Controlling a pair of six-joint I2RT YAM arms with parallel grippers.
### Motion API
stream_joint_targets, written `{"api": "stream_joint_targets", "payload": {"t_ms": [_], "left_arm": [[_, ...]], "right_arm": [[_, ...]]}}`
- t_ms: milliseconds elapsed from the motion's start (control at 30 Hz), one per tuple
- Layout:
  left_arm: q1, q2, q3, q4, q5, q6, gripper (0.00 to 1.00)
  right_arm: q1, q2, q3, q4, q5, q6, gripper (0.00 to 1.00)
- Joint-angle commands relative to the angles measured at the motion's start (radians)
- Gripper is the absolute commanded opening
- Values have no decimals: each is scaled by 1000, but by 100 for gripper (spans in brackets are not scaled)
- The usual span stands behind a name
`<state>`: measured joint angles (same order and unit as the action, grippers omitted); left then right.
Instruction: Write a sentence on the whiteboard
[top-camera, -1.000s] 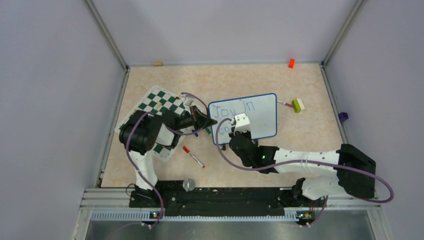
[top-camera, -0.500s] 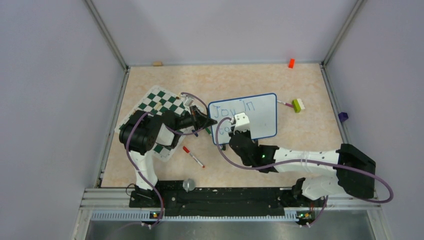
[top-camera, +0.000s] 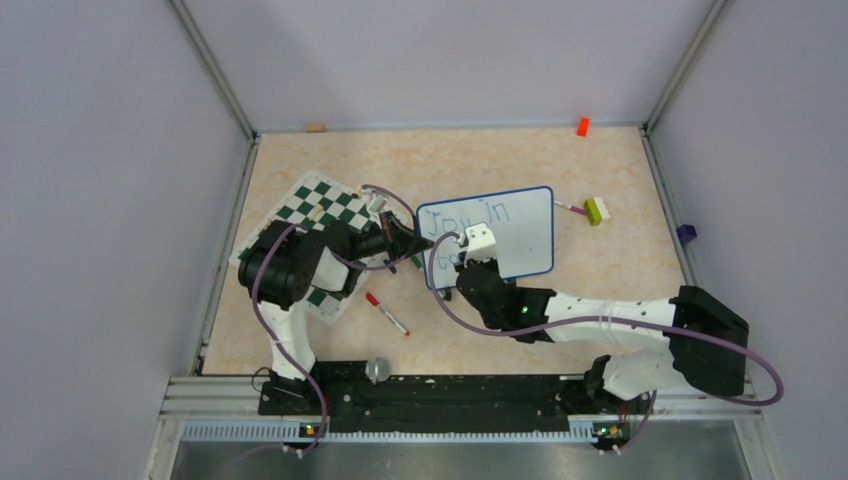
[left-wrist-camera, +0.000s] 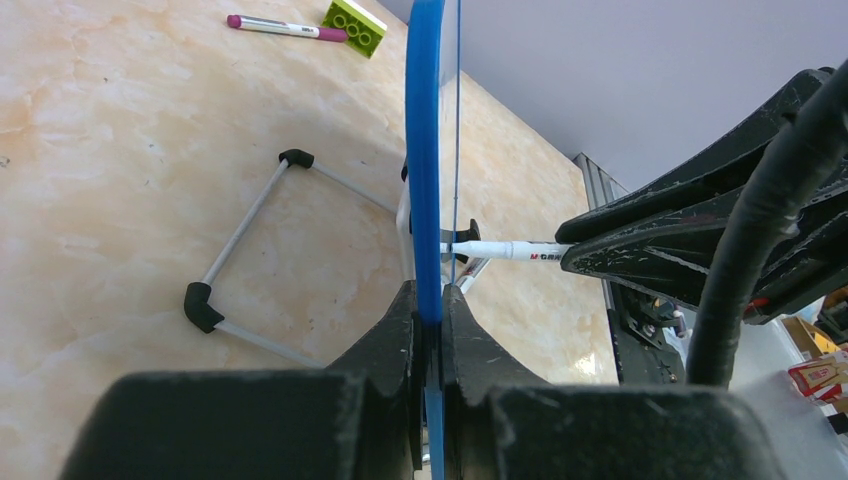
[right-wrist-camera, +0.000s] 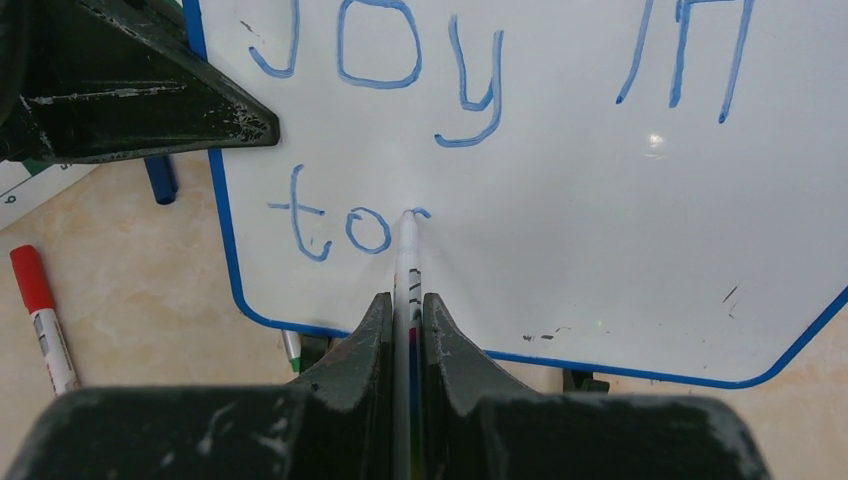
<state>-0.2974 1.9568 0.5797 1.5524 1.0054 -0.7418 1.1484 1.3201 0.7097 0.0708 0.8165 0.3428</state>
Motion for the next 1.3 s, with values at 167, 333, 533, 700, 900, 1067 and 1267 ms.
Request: {"api": "stream_joint_targets", "payload": {"t_ms": [167,333,533,700,900,1067,1267], "left_arm": [[-8,15,-3,67,34,101,0],[-7,14,-4,67,35,101,0],[-8,15,-4,67,35,101,0],[-8,16,-5,67,35,101,0],[-8,15,-3,67,35,101,0],[-8,16,-3,67,35,101,0],[-8,15,-3,67,35,103,0]], "right_arm": [[-14,20,60,-44,-34,33,0],[-14,19,62,-65,-28,44,0],[-13,24,67,-90,-7,57,0],[-14,37,75,-117,18,76,0],[-13,26,67,-122,57,100,0],[-14,7,50,-118,88,119,0],[-13,-9,31,-59,86,89,0]]}}
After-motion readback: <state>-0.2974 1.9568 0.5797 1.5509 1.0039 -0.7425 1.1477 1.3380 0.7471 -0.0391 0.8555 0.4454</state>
